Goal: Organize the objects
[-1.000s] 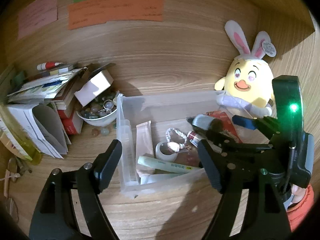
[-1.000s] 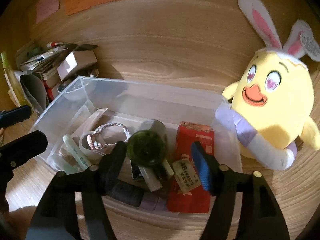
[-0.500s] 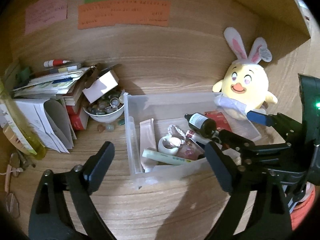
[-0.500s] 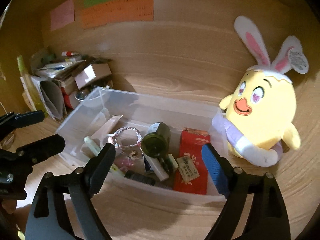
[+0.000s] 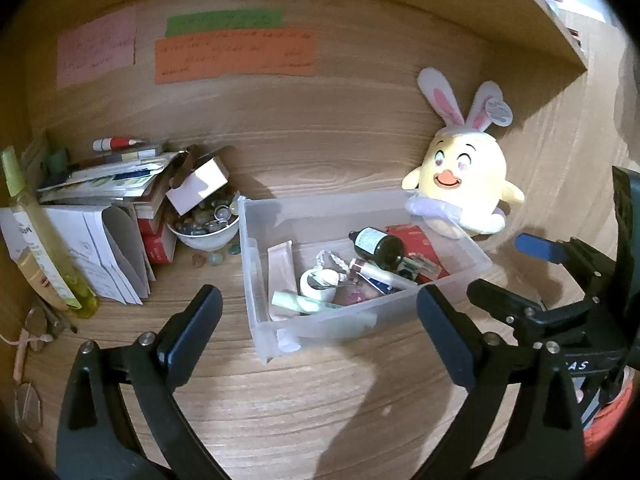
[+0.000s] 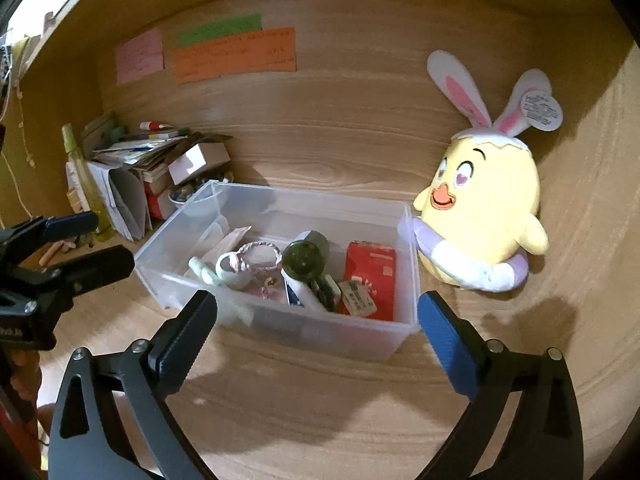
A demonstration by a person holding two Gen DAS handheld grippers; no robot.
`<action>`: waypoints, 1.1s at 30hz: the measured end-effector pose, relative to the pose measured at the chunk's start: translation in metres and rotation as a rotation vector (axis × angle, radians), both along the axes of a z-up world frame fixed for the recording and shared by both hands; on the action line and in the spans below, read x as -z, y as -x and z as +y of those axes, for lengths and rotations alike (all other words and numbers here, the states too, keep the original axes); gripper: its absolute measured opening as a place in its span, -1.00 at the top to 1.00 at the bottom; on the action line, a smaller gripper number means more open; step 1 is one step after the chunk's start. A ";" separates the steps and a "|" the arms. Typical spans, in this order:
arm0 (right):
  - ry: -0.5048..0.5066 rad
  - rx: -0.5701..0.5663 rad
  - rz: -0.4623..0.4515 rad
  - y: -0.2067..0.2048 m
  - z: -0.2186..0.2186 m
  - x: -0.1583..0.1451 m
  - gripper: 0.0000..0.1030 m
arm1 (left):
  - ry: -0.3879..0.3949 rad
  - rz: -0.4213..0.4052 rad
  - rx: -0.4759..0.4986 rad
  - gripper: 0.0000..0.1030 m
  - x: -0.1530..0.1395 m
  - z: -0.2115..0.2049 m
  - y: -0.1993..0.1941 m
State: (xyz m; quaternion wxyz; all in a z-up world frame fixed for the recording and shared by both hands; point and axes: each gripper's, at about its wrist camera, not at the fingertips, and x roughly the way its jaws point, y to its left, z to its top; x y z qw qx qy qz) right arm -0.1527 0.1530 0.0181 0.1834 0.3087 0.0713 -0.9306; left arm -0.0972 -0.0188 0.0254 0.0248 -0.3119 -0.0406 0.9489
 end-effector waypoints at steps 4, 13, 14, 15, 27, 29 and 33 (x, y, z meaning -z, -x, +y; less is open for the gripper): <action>0.000 -0.003 0.015 -0.012 0.002 -0.001 -0.96 | -0.002 -0.006 0.010 -0.92 0.003 0.004 -0.004; -0.034 0.008 0.033 -0.031 0.000 0.007 -0.96 | -0.037 -0.033 0.007 -0.92 0.015 0.006 -0.007; -0.031 0.006 0.030 -0.031 0.001 0.008 -0.96 | -0.037 -0.035 0.006 -0.92 0.016 0.006 -0.007; -0.030 0.007 0.027 -0.032 0.002 0.008 -0.96 | -0.035 -0.037 0.003 -0.93 0.018 0.007 -0.008; -0.012 0.011 0.016 -0.032 0.004 0.009 -0.96 | -0.023 -0.050 0.008 -0.92 0.023 0.009 -0.009; -0.011 0.010 0.015 -0.032 0.004 0.009 -0.96 | -0.022 -0.051 0.008 -0.92 0.023 0.009 -0.009; -0.012 0.012 0.014 -0.032 0.003 0.009 -0.96 | -0.024 -0.052 0.008 -0.92 0.022 0.009 -0.009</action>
